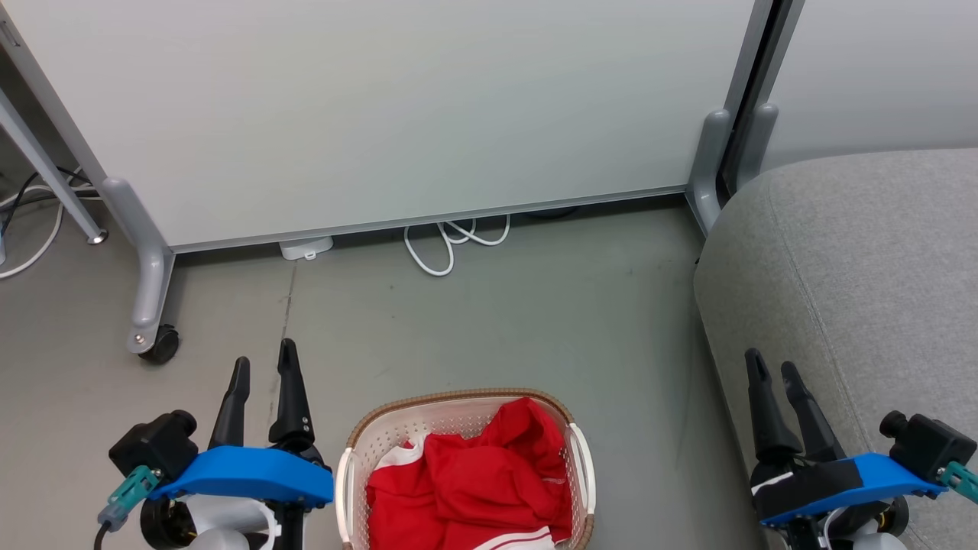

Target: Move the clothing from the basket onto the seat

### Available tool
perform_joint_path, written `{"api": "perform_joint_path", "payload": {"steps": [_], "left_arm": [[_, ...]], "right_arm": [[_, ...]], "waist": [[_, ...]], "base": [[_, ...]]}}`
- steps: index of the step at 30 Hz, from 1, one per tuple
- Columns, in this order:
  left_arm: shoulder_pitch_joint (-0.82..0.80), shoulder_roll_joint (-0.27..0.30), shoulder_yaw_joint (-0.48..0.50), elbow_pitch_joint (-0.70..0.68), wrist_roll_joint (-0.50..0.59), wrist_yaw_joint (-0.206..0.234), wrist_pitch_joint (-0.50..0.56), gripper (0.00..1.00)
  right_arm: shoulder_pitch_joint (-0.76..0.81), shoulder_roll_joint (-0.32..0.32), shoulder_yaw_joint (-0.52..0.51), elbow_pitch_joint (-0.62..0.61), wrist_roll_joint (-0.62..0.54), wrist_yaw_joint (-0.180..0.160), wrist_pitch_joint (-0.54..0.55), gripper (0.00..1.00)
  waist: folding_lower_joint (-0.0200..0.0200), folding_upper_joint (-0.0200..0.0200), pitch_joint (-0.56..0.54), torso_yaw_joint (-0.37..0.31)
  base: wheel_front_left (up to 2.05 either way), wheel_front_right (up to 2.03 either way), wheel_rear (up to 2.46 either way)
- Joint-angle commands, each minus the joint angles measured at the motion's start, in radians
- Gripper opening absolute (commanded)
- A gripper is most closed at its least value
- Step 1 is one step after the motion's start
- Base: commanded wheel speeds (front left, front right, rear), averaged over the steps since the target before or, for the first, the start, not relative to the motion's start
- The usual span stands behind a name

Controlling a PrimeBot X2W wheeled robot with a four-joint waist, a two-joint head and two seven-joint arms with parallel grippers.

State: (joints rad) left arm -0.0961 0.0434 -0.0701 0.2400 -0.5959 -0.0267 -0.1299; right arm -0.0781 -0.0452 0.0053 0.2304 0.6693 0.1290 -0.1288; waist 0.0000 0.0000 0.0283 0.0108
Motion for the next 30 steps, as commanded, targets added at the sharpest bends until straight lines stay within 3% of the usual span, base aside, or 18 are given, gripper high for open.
{"api": "perform_joint_path", "payload": {"steps": [1, 30], "left_arm": [[-0.023, 0.007, -0.004, -0.008, 0.030, 0.004, -0.010, 1.00], [-0.033, 0.008, -0.059, -0.007, 0.303, 0.018, -0.080, 1.00]], "right_arm": [[-0.024, -0.006, 0.004, -0.010, -0.029, 0.002, -0.011, 1.00], [-0.023, -0.007, 0.034, -0.015, -0.305, 0.002, -0.080, 1.00]], "waist": [[0.0000, 0.0000, 0.001, 0.001], [0.0000, 0.0000, 0.013, 0.010]], "base": [[0.00, 0.00, 0.00], [0.00, 0.00, 0.00]]}}
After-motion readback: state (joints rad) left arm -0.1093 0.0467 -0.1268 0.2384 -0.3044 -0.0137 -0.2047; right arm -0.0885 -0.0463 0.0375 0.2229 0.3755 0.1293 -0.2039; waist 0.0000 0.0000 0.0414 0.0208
